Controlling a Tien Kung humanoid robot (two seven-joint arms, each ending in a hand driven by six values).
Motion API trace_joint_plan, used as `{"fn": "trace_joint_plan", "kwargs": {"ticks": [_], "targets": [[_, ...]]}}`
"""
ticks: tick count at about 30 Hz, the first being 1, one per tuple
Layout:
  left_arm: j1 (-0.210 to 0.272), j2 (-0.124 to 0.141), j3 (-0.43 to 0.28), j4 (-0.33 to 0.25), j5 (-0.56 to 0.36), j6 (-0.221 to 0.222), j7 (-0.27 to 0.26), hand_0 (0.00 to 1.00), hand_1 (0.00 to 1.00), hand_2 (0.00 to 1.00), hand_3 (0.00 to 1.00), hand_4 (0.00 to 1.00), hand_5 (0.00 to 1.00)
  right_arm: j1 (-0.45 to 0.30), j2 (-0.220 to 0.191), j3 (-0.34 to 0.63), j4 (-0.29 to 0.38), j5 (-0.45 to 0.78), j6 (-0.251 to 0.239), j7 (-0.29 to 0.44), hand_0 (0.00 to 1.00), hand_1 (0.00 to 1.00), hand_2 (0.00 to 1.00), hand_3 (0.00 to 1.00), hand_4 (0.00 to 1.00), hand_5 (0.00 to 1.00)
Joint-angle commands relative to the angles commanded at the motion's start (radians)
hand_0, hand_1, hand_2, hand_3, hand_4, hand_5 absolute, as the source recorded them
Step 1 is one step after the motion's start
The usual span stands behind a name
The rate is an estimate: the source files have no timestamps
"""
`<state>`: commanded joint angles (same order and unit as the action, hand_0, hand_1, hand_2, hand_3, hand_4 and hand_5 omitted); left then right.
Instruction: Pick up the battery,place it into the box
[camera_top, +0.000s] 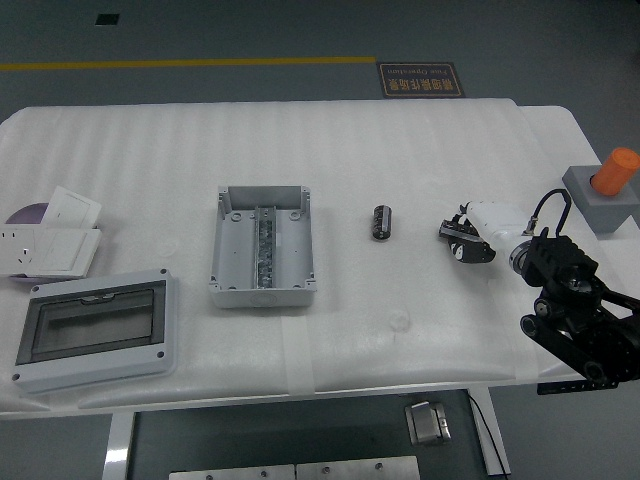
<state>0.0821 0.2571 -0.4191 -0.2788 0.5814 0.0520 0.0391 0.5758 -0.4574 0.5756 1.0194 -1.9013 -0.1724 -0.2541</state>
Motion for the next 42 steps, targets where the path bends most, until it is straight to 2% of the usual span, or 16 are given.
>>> {"fn": "trace_joint_plan", "kwargs": {"ticks": [7,11,19,23,27,32,33,38,39,42], "targets": [[-0.001,0.001,-0.004,-0.001,0.002,0.000,0.000,0.636,0.661,0.554,0.605,0.717,0.429,0.002,-0.002,0.001,0.005,-0.001,-0.007,0.004,0.370,0.546,0.570,0.678,0.267,0.002],[-0.002,0.002,-0.005,-0.001,0.002,0.000,-0.001,0.636,0.661,0.555,0.607,0.718,0.437,0.003,-0.003,0.006,0.030,-0.007,-0.011,0.004,0.370,0.549,0.569,0.678,0.246,0.002],[-0.001,-0.001,0.006,0.004,-0.008,0.000,0.000,0.636,0.661,0.555,0.608,0.721,0.443,0.015,-0.003,0.032,0.205,-0.017,-0.007,-0.022,0.367,0.550,0.571,0.681,0.234,0.002],[0.000,0.000,0.019,0.011,-0.020,0.000,-0.001,0.636,0.661,0.556,0.609,0.725,0.451,0.031,0.025,0.020,0.299,-0.007,-0.008,-0.031,0.363,0.552,0.574,0.685,0.228,0.002],[0.005,0.002,0.035,0.019,-0.035,0.000,0.000,0.636,0.661,0.557,0.609,0.726,0.452,0.066,0.084,-0.034,0.378,-0.010,-0.031,-0.022,0.358,0.542,0.578,0.690,0.234,0.003],[0.005,0.002,0.042,0.021,-0.040,-0.001,0.000,0.636,0.661,0.557,0.609,0.726,0.452,0.096,0.161,-0.095,0.365,-0.039,-0.055,-0.016,0.358,0.542,0.578,0.690,0.234,0.003],[0.005,0.002,0.044,0.021,-0.042,-0.001,0.000,0.636,0.661,0.556,0.610,0.728,0.458,0.100,0.173,-0.106,0.360,-0.046,-0.057,-0.016,0.334,0.535,0.615,0.692,0.361,0.245],[0.004,0.001,0.049,0.026,-0.053,-0.002,0.001,0.636,0.661,0.556,0.610,0.728,0.458,0.110,0.213,-0.137,0.332,-0.087,-0.021,-0.045,0.334,0.535,0.615,0.692,0.361,0.245],[0.004,0.001,0.049,0.026,-0.054,-0.002,0.001,0.634,0.661,0.557,0.609,0.729,0.461,0.111,0.215,-0.139,0.328,-0.090,-0.014,-0.050,0.404,0.621,0.652,0.705,0.483,0.324],[0.005,0.001,0.051,0.028,-0.057,-0.002,0.000,0.634,0.661,0.557,0.609,0.729,0.461,0.112,0.219,-0.147,0.310,-0.092,0.003,-0.060,0.404,0.621,0.652,0.705,0.483,0.324]]}}
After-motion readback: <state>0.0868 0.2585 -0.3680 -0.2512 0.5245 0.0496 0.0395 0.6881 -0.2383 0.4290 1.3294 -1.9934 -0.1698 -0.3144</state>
